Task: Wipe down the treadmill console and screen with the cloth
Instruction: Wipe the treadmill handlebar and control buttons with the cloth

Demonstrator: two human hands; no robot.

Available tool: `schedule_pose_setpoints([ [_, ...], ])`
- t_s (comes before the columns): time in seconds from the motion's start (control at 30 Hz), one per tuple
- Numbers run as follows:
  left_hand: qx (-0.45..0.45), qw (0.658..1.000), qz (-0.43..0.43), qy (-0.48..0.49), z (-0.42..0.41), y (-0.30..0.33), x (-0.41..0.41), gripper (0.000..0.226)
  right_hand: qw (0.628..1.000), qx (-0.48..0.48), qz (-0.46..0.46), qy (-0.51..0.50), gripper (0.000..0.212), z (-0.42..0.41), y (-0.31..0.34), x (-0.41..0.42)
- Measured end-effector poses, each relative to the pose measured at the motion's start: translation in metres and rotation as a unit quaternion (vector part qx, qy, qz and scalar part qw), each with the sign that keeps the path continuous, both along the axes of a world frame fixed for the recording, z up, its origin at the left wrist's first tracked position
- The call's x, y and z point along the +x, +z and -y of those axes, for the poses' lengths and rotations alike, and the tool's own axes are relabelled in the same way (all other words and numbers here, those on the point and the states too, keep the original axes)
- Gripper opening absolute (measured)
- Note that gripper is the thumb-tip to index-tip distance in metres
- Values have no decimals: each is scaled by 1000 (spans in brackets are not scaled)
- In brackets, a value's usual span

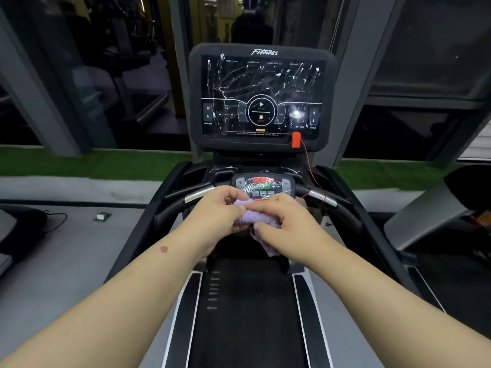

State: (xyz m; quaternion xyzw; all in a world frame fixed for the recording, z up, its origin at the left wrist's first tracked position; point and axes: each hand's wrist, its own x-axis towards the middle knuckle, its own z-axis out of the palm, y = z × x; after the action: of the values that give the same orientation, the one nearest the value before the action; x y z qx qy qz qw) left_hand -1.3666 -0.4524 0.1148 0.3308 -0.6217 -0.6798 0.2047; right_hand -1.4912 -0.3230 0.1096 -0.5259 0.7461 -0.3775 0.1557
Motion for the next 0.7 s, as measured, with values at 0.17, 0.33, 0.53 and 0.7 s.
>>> schedule_pose_setpoints([
  [0.17, -19, 999, 23, -11, 27, -10, -54, 25, 999, 23, 33, 10, 22, 34, -15, -60],
  [0.33, -4, 999, 34, 2, 52, -30, -84, 37, 998, 40, 37, 19, 36, 62, -36, -97],
  [0.53, -223, 963, 137, 65, 111, -66, -94, 47, 997, 46, 26, -59, 39, 83, -65, -135],
  [0.7, -399, 887, 232, -1, 158, -103, -96, 60, 989, 8, 49, -137, 11, 98, -74, -144],
])
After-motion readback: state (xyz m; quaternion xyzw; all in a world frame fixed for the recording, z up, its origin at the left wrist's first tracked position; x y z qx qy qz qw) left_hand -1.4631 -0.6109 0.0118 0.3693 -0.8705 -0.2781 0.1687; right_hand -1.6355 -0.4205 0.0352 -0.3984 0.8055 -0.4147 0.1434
